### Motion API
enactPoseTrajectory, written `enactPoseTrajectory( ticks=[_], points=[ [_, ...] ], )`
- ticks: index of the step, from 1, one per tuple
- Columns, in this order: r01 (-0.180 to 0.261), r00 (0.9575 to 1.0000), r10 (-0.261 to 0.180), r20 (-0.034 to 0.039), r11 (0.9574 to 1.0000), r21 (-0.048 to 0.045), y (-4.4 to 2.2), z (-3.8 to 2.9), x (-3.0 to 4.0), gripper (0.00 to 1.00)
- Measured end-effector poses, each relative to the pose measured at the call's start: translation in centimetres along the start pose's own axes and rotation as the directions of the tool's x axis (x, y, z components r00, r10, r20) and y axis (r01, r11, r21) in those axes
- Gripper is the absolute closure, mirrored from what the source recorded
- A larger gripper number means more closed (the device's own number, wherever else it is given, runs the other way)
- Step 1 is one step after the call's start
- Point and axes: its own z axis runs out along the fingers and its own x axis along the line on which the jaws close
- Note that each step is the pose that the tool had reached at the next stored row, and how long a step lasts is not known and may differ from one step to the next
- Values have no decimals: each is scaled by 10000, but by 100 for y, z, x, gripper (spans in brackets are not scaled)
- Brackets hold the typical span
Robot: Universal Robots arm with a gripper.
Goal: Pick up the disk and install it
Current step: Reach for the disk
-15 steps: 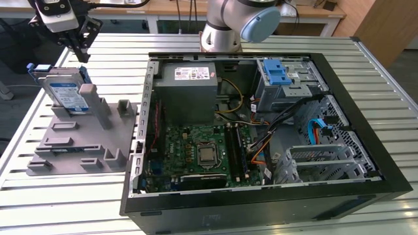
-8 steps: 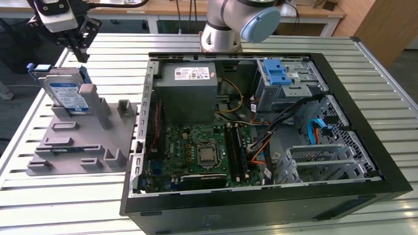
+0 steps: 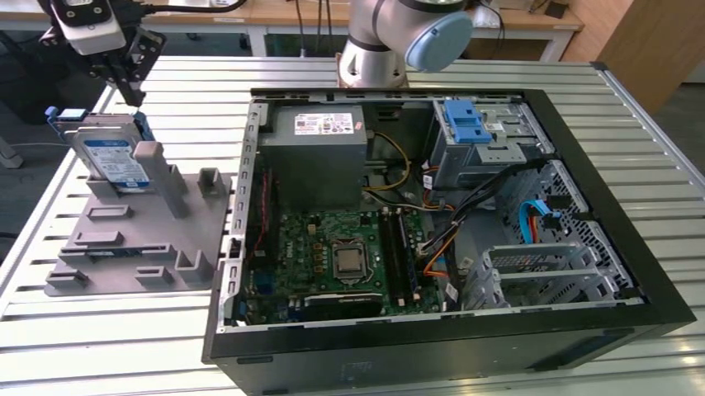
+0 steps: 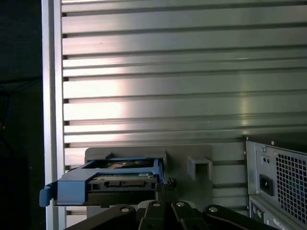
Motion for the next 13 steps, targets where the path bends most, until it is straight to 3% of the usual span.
enactPoseTrajectory(
  ticks=[4, 13],
  points=[
    [407, 9992, -407, -18, 9992, 10, -6, 0, 11, 89],
    [414, 9991, -414, -19, 9991, 10, -40, 0, 95, 89]
  ],
)
